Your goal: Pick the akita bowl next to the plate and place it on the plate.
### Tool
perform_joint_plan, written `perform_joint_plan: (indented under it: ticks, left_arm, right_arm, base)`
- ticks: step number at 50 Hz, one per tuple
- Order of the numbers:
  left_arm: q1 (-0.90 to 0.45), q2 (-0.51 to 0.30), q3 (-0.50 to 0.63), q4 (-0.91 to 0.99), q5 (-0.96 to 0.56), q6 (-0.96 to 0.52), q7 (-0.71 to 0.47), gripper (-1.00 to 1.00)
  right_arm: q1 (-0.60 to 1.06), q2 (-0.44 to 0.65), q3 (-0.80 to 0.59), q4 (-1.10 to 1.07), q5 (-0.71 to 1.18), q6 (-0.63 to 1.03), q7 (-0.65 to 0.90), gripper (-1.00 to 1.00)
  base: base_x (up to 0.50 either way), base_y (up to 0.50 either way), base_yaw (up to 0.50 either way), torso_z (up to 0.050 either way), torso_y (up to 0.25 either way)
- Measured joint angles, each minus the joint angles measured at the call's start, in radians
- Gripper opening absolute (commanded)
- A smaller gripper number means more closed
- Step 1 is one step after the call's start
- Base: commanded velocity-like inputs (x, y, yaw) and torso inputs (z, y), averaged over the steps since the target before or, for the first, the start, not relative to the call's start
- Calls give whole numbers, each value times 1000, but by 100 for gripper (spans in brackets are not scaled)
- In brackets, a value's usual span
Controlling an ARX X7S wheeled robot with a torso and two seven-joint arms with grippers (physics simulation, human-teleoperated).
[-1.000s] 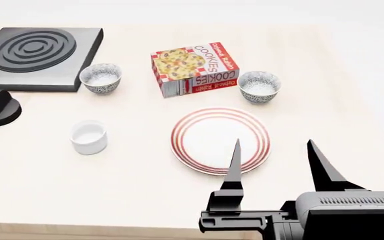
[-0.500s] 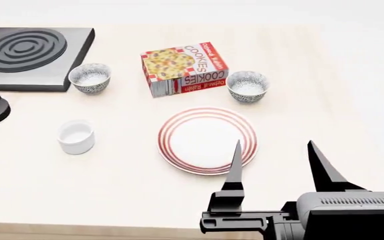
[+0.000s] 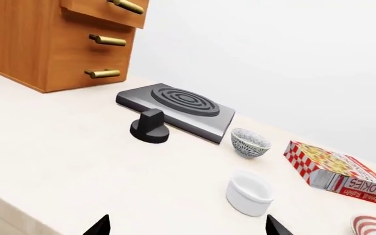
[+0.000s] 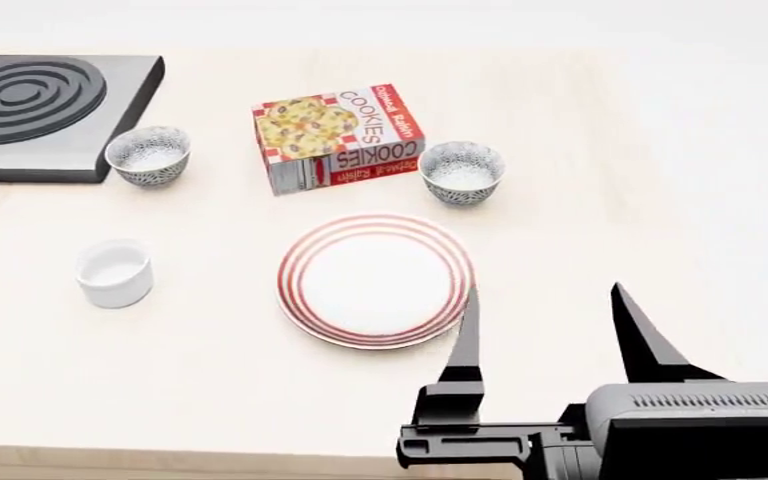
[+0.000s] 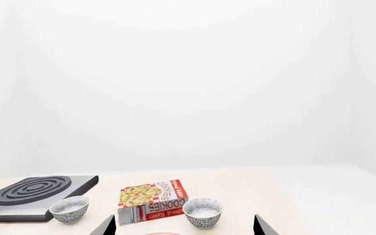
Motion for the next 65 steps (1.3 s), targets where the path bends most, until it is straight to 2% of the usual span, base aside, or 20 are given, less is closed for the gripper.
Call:
perform_joint_plan:
  ticks: [18, 65]
  left_arm:
    - [1, -2, 5, 0, -8, 0, -5, 100]
    - [2, -14, 19, -3, -20, 11, -18, 100]
  right_arm:
    - [8, 15, -23, 18, -17, -8, 7, 100]
    - [6, 39, -39, 4, 5, -7, 25, 100]
  base:
    - [22, -53, 0, 0, 0]
    - [324, 0, 0, 0, 0]
